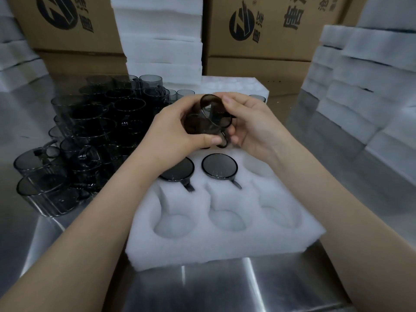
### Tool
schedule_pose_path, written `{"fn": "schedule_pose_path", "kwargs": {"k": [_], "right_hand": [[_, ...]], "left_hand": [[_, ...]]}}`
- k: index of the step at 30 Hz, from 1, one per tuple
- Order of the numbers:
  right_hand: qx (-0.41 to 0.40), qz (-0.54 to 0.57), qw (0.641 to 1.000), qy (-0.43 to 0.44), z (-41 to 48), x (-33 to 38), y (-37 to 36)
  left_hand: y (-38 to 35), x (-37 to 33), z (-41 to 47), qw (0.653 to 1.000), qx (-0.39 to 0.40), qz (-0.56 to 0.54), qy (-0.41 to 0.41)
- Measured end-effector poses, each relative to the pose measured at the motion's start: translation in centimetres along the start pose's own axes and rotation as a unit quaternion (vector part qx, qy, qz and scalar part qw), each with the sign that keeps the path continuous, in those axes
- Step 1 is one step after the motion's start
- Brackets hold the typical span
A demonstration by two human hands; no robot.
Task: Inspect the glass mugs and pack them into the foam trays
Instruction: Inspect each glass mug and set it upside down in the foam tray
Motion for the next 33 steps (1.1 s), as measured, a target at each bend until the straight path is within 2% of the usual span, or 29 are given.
{"fn": "schedule_pose_path", "kwargs": {"k": [3,6,9,12,16,20,26,29,33], "right_hand": [[0.041,0.059,0.997,0.007,0.0,0.0,-0.1],[0.027,0.05,0.998,0.033,0.0,0.0,0.1],[0.013,-0.071,0.997,0.033,-0.1,-0.3,0.1],[0.039,-0.193,0.979,0.046,-0.2,-0.6,-0.4],[0.048,-0.185,0.98,0.057,-0.1,-0.6,-0.3],[0.05,-0.118,0.991,0.047,0.1,-0.8,0.1],[0.122,-0.001,0.99,0.064,-0.1,-0.5,-0.3],[0.122,-0.026,0.987,0.1,-0.3,-0.2,-0.3],[0.064,-0.133,0.978,0.149,-0.5,0.3,0.1]], "left_hand": [[0.4,0.2,0.1,0.999,-0.033,-0.036,0.02],[0.6,0.5,0.1,0.993,-0.08,-0.074,0.045],[0.8,0.7,0.0,0.991,-0.103,-0.064,0.048],[0.8,0.8,0.0,0.994,-0.094,-0.03,0.042],[0.7,0.8,-0.2,0.995,-0.085,-0.035,0.037],[0.7,1.1,-0.1,0.994,-0.085,-0.053,0.048],[0.6,1.2,0.1,0.99,-0.079,-0.072,0.088],[0.7,1.2,0.1,0.989,-0.082,-0.036,0.118],[0.5,1.0,-0.1,0.989,-0.065,-0.025,0.13]]}}
Point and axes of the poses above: each hand's wrist, its own z-axis towards the middle knuckle, its own y-axis out of the back of the hand, x = y × z, the point moved 3 cm from there along z, towards the middle knuckle, and after that the axes turned 3 degrees about z, right-handed, at the moved point
